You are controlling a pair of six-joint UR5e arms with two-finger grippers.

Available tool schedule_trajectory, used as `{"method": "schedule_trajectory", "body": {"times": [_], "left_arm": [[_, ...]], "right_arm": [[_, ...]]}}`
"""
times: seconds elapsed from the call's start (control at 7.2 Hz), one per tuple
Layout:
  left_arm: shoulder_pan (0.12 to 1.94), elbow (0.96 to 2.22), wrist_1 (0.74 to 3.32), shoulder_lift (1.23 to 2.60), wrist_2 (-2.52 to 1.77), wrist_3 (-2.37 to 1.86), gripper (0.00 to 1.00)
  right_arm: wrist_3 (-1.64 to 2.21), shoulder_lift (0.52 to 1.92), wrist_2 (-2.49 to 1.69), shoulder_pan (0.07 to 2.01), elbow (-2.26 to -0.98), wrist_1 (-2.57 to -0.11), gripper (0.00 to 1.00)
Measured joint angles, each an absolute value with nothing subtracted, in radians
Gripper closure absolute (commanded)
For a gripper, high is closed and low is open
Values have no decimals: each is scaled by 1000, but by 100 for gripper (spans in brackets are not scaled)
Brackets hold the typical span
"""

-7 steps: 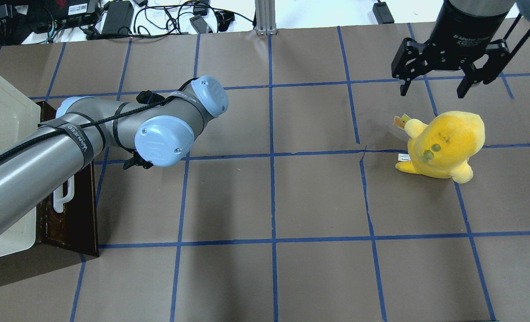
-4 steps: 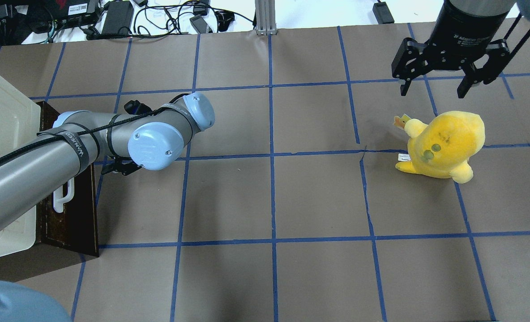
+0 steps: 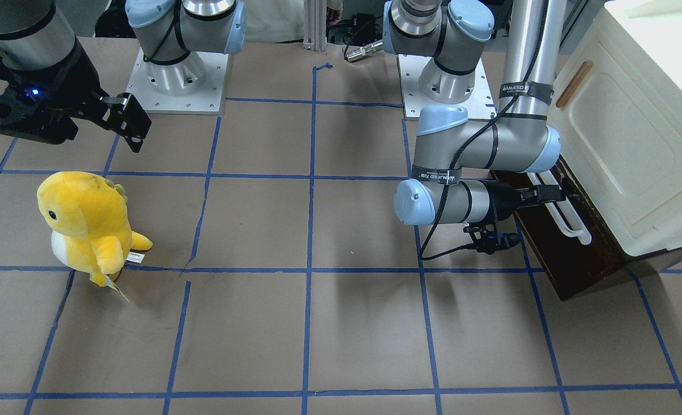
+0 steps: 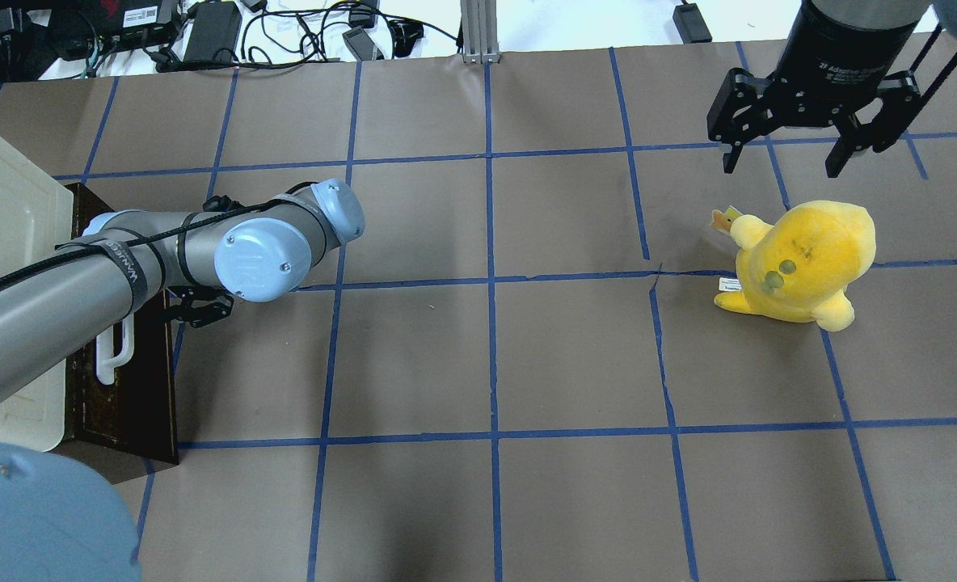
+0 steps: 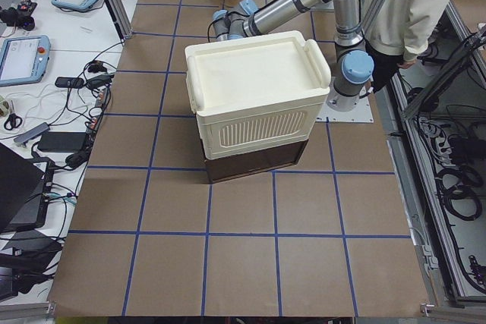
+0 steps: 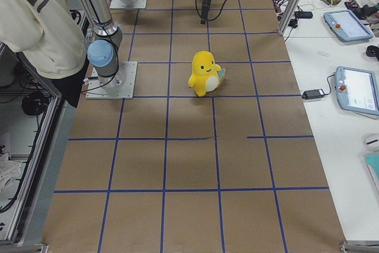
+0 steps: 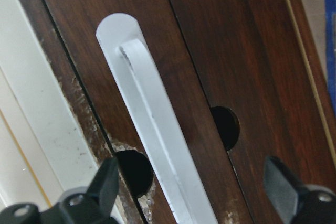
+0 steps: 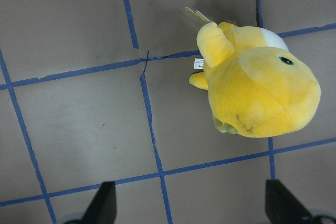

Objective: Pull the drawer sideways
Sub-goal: 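Close the left gripper around the white drawer handle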

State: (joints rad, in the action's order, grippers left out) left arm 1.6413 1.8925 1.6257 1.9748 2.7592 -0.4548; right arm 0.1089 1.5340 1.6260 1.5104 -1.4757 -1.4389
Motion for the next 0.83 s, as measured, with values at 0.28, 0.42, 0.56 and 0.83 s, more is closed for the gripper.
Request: {"method": "schedule_trajectory", "body": {"times": [0.28,0.42,0.56,0.83], "left_arm": [[1640,1892,1661,1978,2779,-475,63],[1640,1893,1674,1982,2782,-487,64],[1640,1893,1683,1990,2789,-505,67],[1640,1886,1700,1999,2803,-528,74]], "right_arm": [[109,1534,1626,1511,-1476,-1439,0],[109,1534,1626,1511,-1476,-1439,0],[109,1534,1626,1511,-1476,-1439,0],[109,1534,1626,1510,-1476,-1439,0]]}}
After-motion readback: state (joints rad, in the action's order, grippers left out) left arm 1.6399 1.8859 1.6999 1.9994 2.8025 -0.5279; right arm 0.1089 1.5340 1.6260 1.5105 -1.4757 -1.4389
